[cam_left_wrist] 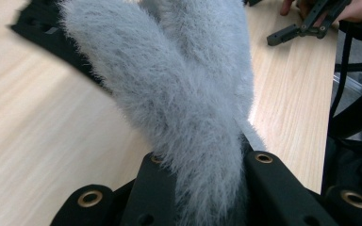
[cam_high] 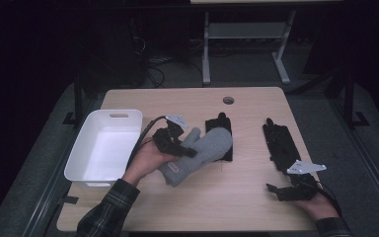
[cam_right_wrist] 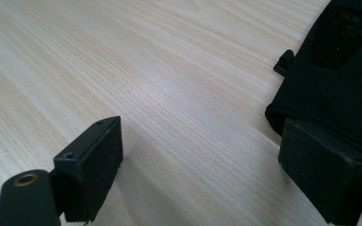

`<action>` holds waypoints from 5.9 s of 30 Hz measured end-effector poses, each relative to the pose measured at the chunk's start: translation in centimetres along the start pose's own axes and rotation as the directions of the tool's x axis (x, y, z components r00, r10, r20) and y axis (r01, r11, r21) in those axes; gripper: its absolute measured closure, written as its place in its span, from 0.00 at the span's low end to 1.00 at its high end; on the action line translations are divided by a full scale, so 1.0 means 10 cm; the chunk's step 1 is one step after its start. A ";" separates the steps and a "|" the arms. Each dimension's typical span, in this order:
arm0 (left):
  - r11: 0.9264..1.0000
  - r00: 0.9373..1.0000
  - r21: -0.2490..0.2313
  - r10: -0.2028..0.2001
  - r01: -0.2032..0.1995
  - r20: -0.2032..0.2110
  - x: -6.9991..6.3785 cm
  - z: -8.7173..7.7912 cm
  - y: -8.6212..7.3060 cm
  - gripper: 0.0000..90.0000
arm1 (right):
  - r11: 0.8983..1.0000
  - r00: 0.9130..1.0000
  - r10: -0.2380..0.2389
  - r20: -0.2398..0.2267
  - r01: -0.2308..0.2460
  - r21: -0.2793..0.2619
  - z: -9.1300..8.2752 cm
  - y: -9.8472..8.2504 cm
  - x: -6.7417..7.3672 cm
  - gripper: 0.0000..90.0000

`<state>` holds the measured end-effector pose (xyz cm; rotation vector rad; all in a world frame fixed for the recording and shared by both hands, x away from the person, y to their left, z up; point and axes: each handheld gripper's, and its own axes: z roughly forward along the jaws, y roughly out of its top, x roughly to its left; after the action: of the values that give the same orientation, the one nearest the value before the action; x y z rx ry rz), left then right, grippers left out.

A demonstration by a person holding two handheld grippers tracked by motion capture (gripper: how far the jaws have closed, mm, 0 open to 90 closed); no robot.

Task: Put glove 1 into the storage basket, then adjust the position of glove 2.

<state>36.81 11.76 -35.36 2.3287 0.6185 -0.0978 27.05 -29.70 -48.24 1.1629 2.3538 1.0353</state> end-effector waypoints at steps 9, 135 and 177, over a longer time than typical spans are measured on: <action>0.997 0.995 -0.073 -0.044 0.037 -0.094 0.14 -0.67 -0.08 0.88 | 1.000 1.000 0.002 0.000 -0.002 0.001 0.00 0.00 0.00 0.16; 0.970 0.963 -0.238 -0.115 0.056 -0.243 0.23 -0.66 -0.82 0.23 | 1.000 1.000 0.012 0.012 -0.012 0.008 0.00 0.00 0.00 0.14; 0.997 0.963 -0.038 0.060 -0.073 -0.264 -0.13 0.58 -1.25 0.13 | 0.997 0.993 0.070 0.096 -0.073 0.032 0.29 0.58 -0.66 1.00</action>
<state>30.50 15.28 -47.16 2.3321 0.6625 0.2584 35.96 -31.22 -46.26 1.2892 2.2802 0.9433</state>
